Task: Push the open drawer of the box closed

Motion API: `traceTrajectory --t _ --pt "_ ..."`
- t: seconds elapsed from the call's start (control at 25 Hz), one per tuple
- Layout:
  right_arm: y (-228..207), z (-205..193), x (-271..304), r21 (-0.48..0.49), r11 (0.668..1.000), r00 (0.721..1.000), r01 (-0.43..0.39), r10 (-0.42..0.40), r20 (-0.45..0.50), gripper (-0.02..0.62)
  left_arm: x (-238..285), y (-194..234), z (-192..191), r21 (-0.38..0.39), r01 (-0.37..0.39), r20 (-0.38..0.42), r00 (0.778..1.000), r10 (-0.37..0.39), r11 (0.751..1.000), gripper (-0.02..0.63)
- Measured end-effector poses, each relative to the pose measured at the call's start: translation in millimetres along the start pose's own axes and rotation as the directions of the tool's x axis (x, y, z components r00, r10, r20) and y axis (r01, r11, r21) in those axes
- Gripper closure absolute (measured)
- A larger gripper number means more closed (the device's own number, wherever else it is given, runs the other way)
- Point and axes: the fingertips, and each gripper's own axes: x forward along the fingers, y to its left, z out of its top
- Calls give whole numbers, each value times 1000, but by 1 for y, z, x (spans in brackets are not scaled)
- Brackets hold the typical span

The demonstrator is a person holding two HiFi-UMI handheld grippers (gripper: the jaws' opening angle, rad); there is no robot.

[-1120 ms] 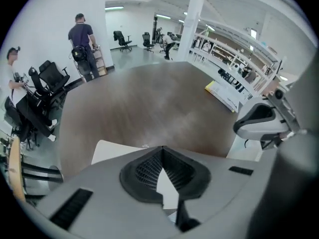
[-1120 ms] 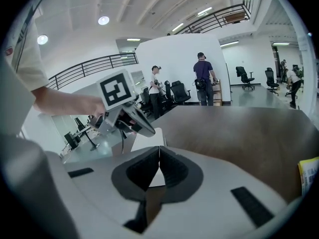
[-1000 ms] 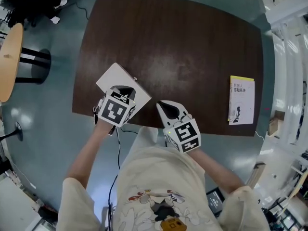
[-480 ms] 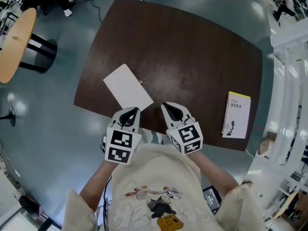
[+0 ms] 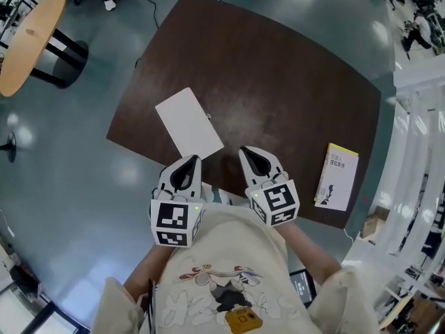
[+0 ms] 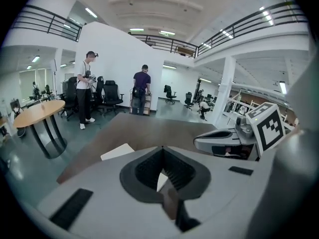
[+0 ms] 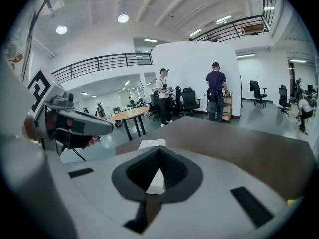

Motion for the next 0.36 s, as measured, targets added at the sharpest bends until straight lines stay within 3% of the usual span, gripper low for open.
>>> traceTrajectory --t 0.36 --pt "-1 4 -10 -18 1000 1000 0 -1 -3 590 -4 -25 -11 -26 41 -21 999 -41 999 601"
